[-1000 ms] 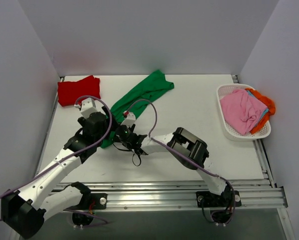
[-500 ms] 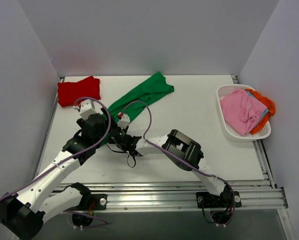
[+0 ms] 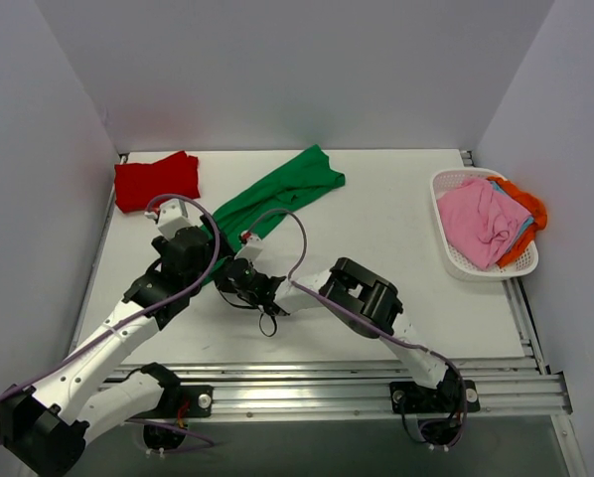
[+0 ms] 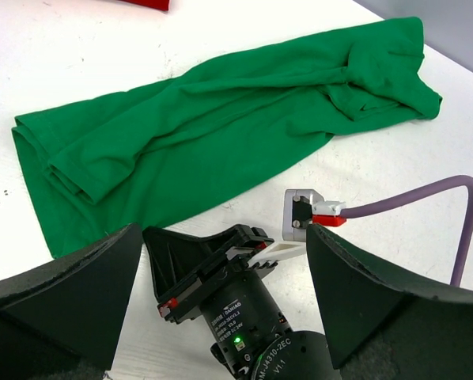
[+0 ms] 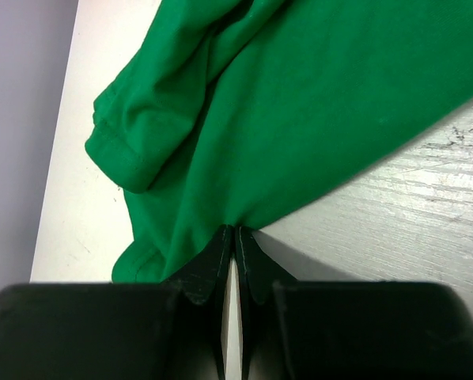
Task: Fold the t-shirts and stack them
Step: Fold the tshirt
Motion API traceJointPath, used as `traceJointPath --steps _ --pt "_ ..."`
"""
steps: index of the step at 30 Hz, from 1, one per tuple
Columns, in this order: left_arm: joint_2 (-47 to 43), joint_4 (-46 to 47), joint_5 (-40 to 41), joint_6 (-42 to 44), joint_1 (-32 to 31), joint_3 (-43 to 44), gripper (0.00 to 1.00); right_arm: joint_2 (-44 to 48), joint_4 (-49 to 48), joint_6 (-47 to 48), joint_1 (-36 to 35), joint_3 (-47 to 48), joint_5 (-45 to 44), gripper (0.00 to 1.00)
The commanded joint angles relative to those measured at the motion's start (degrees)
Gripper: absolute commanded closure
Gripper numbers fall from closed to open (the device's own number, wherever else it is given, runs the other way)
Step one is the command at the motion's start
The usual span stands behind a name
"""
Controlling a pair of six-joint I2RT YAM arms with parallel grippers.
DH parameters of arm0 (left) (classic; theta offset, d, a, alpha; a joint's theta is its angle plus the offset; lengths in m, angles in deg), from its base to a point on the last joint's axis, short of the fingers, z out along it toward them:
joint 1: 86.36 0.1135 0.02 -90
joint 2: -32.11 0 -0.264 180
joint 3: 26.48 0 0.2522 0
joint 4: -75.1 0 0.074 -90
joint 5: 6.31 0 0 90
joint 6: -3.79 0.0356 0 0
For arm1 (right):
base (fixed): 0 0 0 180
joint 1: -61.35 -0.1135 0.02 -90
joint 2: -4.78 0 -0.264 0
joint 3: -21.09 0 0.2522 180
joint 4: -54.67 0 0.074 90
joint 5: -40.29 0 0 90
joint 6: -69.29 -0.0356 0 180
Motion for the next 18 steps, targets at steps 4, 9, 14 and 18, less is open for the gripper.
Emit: traceJointPath --steps 4,9,14,18 --pt "0.1 0.4 0.3 0.7 -0.4 0.1 0.07 1.4 7.0 0.7 1.4 -7.9 -1.8 1.0" --pt "0.0 1.2 -0.9 0.5 -0.4 -0.1 0.07 12.3 7.6 -2.2 2.7 -20.9 -6.4 1.0" --pt "0.9 1.9 -1.9 0.1 -0.9 -0.1 0.06 26.9 16.3 -6.3 2.5 -33.8 -14.2 1.0" --pt "1.7 1.2 -2.5 -0.3 -1.5 0.5 0.07 37.6 25.4 -11.0 1.9 -41.6 -19.9 1.0"
